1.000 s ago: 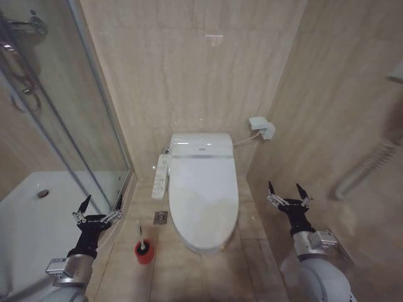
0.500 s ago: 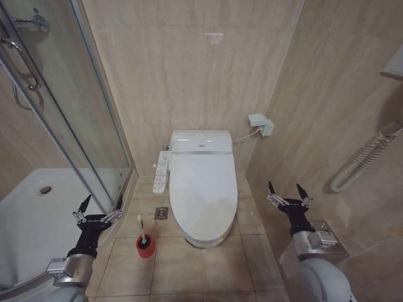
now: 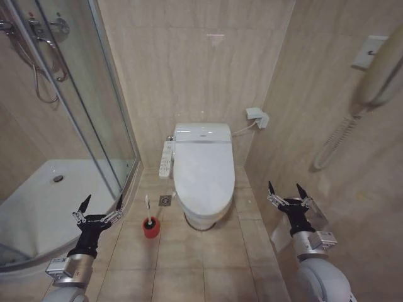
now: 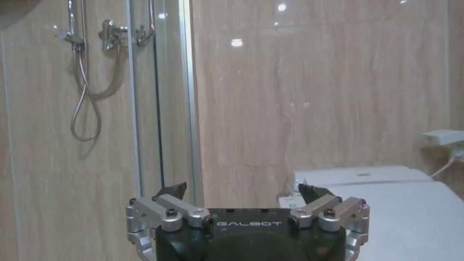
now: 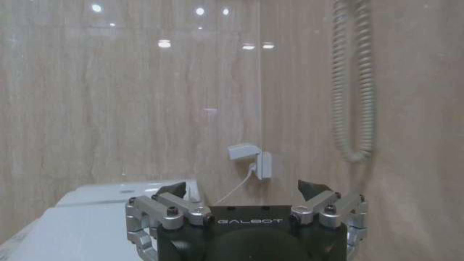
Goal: Open the toilet lid, clean the toilet bowl with a toilet brush, close the toilet lid, and flush.
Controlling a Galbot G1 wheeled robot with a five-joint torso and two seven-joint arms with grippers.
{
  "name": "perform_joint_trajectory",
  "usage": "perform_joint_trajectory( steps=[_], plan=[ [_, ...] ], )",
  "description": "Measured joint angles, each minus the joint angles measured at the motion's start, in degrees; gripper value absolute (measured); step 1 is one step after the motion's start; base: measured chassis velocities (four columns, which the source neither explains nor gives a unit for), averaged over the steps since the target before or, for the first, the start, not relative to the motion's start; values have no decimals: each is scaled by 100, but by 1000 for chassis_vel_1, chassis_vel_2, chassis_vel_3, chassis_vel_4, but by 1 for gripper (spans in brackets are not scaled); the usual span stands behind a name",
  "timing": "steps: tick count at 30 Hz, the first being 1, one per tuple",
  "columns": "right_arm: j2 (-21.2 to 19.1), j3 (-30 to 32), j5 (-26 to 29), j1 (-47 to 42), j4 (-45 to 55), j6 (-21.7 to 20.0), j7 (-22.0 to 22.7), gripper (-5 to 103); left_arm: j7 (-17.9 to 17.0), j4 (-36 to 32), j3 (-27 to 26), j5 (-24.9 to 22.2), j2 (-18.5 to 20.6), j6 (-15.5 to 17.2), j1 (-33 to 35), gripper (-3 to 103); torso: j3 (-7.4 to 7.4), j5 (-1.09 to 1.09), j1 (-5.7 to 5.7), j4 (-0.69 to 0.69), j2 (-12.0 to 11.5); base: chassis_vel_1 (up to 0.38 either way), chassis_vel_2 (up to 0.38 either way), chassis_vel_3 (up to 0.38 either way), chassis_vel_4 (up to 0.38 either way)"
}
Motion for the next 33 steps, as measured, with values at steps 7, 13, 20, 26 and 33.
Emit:
perform_joint_trajectory(
  steps=[7,13,20,26,33],
  plan=[
    [0,0,0,2,0,0,0,100,0,0,0,0,0,0,-3,100,4,3,7,4,-2,19,-44,-25,35],
    [0,0,0,4,0,0,0,100,0,0,1,0,0,0,-7,100,5,1,11,1,-4,-24,10,21,-22],
    [0,0,0,3,0,0,-1,100,0,0,0,0,0,0,-4,100,3,1,6,4,-4,85,-75,-86,83],
    [0,0,0,0,0,0,0,100,0,0,0,0,0,0,0,100,1,1,2,2,-2,149,-155,-136,145],
    [0,0,0,2,0,0,0,100,0,0,0,0,0,0,-3,100,4,1,7,4,-3,21,-30,-29,37]
  ],
)
